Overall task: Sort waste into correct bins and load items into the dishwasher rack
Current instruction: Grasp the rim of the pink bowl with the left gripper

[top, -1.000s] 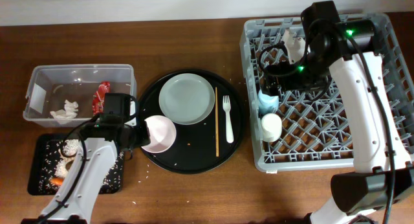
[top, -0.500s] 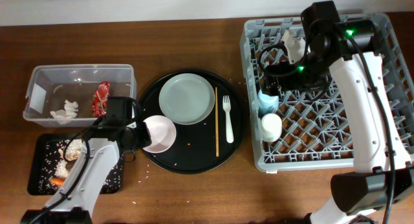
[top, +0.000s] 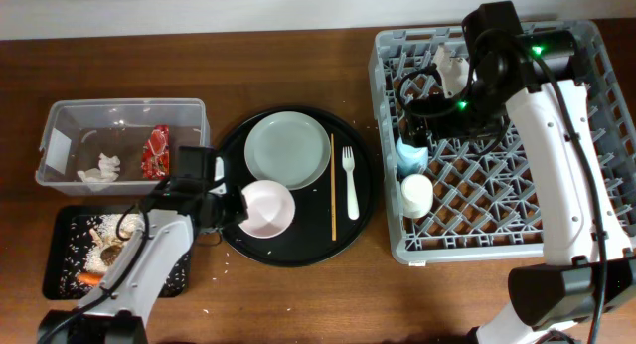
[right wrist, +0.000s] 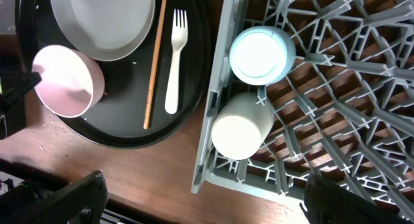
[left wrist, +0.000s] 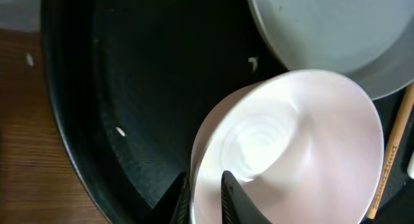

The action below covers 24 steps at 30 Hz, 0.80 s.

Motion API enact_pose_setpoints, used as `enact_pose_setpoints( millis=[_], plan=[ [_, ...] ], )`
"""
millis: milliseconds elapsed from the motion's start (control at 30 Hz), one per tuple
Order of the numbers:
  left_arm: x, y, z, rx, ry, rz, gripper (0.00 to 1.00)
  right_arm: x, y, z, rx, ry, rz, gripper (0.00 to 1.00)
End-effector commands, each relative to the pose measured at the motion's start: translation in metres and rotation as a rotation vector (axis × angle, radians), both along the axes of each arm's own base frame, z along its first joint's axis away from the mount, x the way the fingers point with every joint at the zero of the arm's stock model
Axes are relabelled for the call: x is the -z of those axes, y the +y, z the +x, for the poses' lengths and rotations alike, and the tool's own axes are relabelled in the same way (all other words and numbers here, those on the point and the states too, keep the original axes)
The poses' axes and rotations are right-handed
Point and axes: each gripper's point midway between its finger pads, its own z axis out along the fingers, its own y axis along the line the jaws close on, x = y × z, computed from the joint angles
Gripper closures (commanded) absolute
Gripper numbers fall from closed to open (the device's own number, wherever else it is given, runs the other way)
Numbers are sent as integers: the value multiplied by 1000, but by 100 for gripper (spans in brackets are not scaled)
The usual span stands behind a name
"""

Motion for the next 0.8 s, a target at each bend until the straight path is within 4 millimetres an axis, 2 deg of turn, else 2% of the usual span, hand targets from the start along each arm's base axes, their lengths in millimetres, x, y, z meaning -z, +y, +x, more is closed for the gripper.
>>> enact_pose_setpoints(
  millis=[0, 267, 500, 567, 700, 767],
  plan=[
    [3, -1, 0, -1, 7, -1, 83, -3, 4, -1, -5, -7, 7, 1],
    [0, -4, 7, 6, -25, -6, 79, -3, 4, -1, -5, -7, 7, 1],
    [4, -1, -1, 3, 9, 9, 79, -3, 4, -1, -5, -7, 7, 1],
    [6, -8, -7, 27, 27, 14, 79, -3, 4, -1, -5, -7, 6, 1],
    [8, -14, -7, 75, -6, 129, 79, -3, 4, -1, -5, -7, 7, 1],
    [8, -20, -9, 96, -9, 131, 79, -3, 4, -1, -5, -7, 7, 1]
  ],
)
